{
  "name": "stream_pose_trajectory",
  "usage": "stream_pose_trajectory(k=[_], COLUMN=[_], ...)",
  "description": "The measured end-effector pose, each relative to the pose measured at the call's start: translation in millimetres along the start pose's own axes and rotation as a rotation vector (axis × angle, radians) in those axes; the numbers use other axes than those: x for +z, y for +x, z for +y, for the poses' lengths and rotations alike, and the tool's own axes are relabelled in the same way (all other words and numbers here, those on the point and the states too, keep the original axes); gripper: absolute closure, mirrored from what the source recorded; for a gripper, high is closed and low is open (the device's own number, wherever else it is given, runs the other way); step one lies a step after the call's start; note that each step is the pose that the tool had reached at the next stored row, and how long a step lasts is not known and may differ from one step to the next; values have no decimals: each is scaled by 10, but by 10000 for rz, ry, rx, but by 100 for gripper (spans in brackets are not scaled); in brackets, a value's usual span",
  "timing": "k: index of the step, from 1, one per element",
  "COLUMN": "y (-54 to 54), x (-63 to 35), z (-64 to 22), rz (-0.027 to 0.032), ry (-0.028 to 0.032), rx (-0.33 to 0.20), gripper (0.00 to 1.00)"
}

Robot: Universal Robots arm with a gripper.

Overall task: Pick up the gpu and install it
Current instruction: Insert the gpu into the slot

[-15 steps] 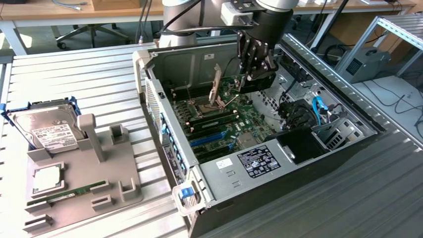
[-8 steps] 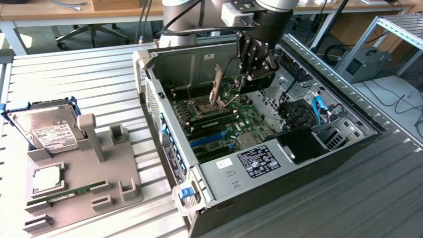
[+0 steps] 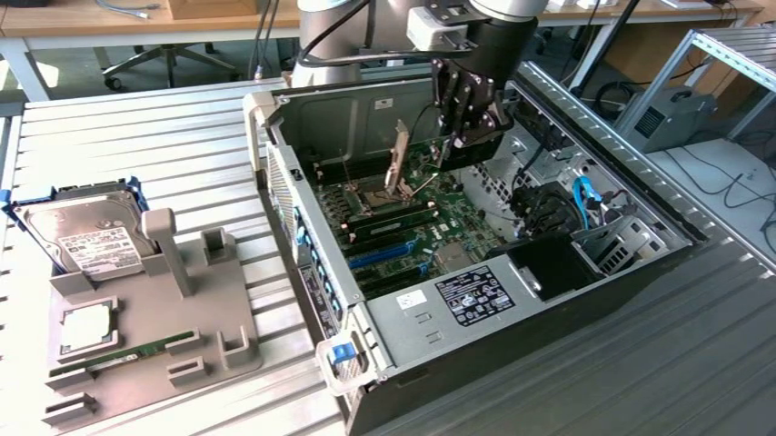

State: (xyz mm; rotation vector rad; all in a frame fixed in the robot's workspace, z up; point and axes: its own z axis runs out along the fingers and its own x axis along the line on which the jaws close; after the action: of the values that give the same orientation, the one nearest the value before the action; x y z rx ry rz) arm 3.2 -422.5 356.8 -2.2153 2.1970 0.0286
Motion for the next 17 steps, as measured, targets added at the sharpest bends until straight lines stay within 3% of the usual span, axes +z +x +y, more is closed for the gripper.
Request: stream_pose_trajectory(k=[12, 17], y=[7, 7], x=[6, 26], z=[14, 111], rz=[1, 0], ry=[0, 0], rx=[1, 0], gripper=[73, 73])
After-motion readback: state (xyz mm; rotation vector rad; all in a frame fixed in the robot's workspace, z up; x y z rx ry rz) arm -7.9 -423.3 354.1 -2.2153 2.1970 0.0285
